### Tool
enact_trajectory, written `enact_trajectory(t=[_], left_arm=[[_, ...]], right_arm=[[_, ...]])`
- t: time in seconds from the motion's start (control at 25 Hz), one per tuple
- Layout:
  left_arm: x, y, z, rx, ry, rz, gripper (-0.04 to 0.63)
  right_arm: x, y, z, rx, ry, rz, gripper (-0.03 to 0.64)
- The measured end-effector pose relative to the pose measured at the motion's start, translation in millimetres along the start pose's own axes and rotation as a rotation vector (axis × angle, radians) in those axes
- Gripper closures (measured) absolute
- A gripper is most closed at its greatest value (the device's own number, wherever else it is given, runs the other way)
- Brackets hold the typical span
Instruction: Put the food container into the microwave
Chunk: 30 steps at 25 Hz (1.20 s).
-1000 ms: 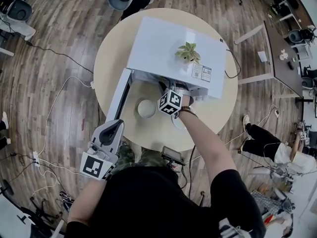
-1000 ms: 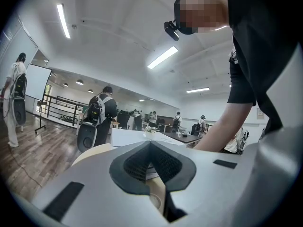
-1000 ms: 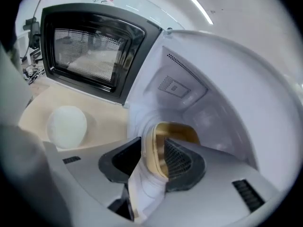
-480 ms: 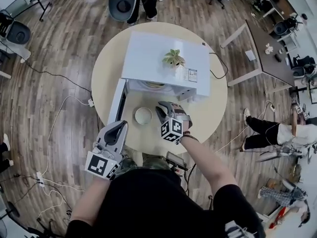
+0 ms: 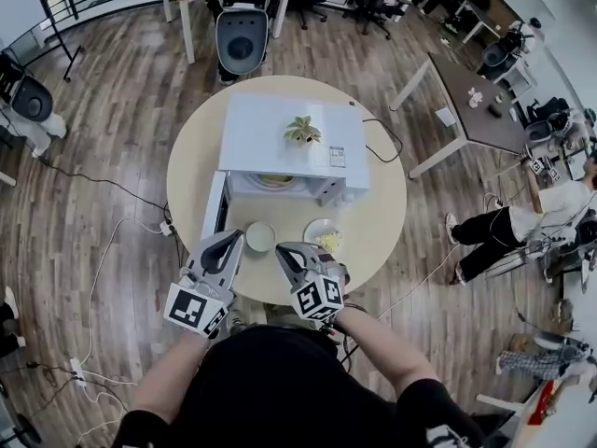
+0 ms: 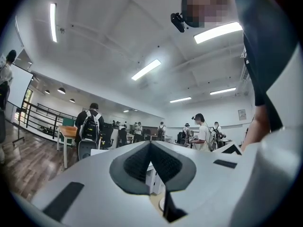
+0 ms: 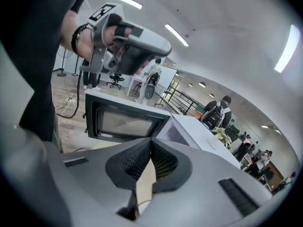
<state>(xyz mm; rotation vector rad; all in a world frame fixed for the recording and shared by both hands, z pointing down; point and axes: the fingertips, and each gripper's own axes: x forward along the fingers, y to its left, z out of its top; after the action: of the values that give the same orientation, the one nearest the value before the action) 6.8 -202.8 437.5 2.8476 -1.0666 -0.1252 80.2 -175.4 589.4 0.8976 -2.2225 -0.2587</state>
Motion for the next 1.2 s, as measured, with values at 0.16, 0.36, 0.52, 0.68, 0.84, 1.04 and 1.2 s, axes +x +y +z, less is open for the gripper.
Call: enact_trajectory(t=[0.16,0.36,0.52,0.68,0.84,1.04,1.2], left_arm=[[-5,-7,12,0.019,-0.017,-0.018,0.577],[-15,-14,24,0.042,-0.04,-0.035,0.575],[-29,-19,35,0.062,-0.065,-0.037,0.577],[-47,-19,44,0.076,-0.083,-0.033,0.575],[-62,-15,46,0.074,-0.094,-0.018,0.577],[-75,-10,50,0.073,-0.107,-0.011,0.577],[-79,-7,58,0.079,-0.124,-0.005,0.575]], right_arm=[[-33,1,50,0.078,-0.127,-0.05,0.601],[-65,-3,86,0.183,-0.223,-0.126,0.601],[-96,-14,110,0.212,-0.34,-0.203,0.602],[-126,-32,131,0.306,-0.468,-0.298,0.603],[-143,-44,134,0.381,-0.481,-0.362,0.603],[-159,-54,121,0.459,-0.488,-0.411,0.603],[-167,-67,105,0.577,-0.517,-0.449,0.603]])
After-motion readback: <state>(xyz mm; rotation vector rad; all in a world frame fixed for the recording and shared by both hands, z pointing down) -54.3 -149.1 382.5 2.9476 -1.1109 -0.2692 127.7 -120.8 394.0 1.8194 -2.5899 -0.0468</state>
